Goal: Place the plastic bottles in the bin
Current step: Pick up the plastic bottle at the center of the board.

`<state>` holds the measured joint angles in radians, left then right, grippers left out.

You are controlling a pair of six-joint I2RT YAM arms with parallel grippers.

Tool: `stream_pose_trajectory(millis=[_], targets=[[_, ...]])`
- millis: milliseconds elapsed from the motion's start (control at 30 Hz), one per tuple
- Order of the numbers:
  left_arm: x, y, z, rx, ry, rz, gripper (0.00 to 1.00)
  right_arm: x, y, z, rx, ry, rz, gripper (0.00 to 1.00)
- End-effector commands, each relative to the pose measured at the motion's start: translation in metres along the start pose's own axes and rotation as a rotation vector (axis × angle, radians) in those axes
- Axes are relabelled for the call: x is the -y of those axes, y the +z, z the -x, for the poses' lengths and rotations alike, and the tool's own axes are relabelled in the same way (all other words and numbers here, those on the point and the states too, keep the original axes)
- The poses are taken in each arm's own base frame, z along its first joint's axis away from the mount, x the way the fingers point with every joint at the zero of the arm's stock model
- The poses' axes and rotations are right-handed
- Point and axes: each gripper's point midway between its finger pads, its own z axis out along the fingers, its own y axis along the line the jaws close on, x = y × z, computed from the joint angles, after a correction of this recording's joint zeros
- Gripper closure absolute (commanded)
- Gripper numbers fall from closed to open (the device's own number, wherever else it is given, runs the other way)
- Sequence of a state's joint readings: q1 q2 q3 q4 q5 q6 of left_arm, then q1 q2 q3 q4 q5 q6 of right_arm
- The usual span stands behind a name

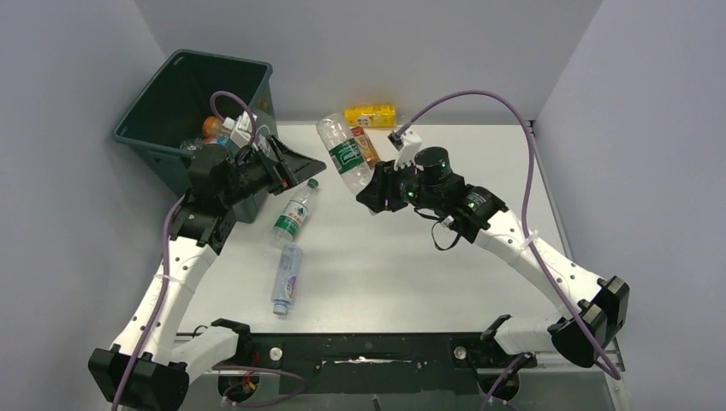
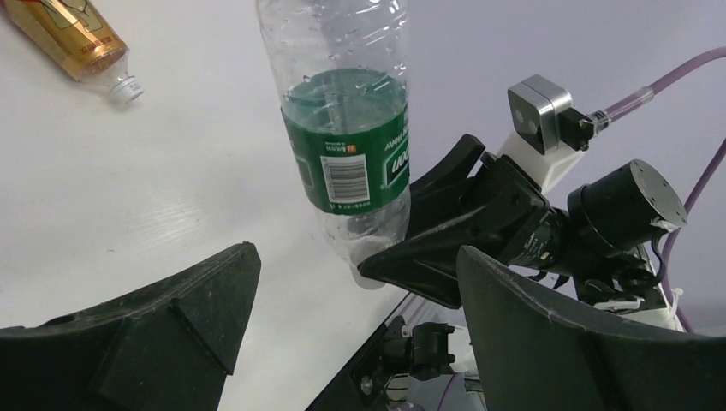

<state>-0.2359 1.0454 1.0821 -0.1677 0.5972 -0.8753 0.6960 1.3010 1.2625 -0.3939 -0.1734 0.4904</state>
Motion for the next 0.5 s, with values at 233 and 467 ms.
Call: stream_pose_trajectory(millis=[233,467], targets=[[-0.004,0.013,0.009,0.067,0.063,0.038,0.14,-0.072,0.002,0.02,0.088,-0.031,0.199,0.7],[-0.006,0.018,0.012,0.085,0.064,0.04,0.14,-0.084,0.011,0.013,0.066,-0.042,0.218,0.7]])
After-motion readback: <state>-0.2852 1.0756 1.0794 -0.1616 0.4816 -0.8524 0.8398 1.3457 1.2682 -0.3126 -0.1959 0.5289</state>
